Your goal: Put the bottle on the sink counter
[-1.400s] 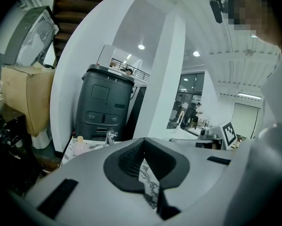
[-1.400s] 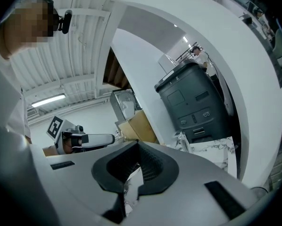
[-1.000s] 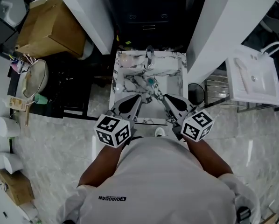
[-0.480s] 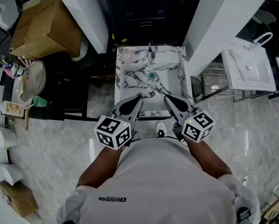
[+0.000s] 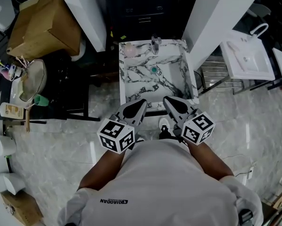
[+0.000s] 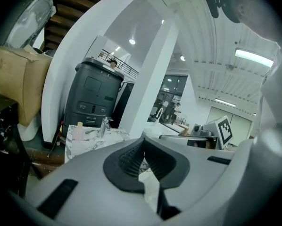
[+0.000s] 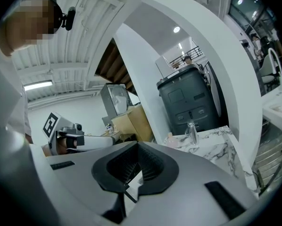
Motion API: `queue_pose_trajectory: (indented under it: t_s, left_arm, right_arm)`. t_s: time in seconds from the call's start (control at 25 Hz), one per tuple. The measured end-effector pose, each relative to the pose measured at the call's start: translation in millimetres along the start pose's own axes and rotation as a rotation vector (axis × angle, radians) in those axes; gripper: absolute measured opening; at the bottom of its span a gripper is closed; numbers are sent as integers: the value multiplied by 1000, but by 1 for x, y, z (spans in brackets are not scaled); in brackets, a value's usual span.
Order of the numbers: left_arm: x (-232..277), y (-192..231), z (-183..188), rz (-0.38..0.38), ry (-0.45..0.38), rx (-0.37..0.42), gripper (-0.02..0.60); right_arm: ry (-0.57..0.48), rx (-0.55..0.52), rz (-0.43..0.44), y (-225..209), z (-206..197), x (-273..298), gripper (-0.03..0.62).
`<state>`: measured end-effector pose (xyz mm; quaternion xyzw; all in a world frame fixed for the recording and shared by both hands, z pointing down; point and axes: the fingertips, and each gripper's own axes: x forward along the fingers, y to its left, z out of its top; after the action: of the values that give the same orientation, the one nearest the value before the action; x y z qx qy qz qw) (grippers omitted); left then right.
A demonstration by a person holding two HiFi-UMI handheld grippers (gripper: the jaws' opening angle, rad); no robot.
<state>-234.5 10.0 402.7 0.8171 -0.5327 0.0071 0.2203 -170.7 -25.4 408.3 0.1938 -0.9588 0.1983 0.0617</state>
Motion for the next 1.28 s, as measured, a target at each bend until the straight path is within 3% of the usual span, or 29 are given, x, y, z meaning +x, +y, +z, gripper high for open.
queue_pose_trajectory:
  t_s: [0.76, 1.04, 1.28]
  left_arm:
    - [-58, -33, -34, -110, 38, 31, 15]
    - [-50, -40, -26, -106, 17, 46, 15]
    - [-32, -45, -14, -52, -11, 27, 15]
  right_arm:
    - [-26, -11, -96, 60, -30, -41, 40]
    - [-41, -23, -81, 55, -19, -47, 40]
    - [-18, -49, -49, 36, -4, -57, 40]
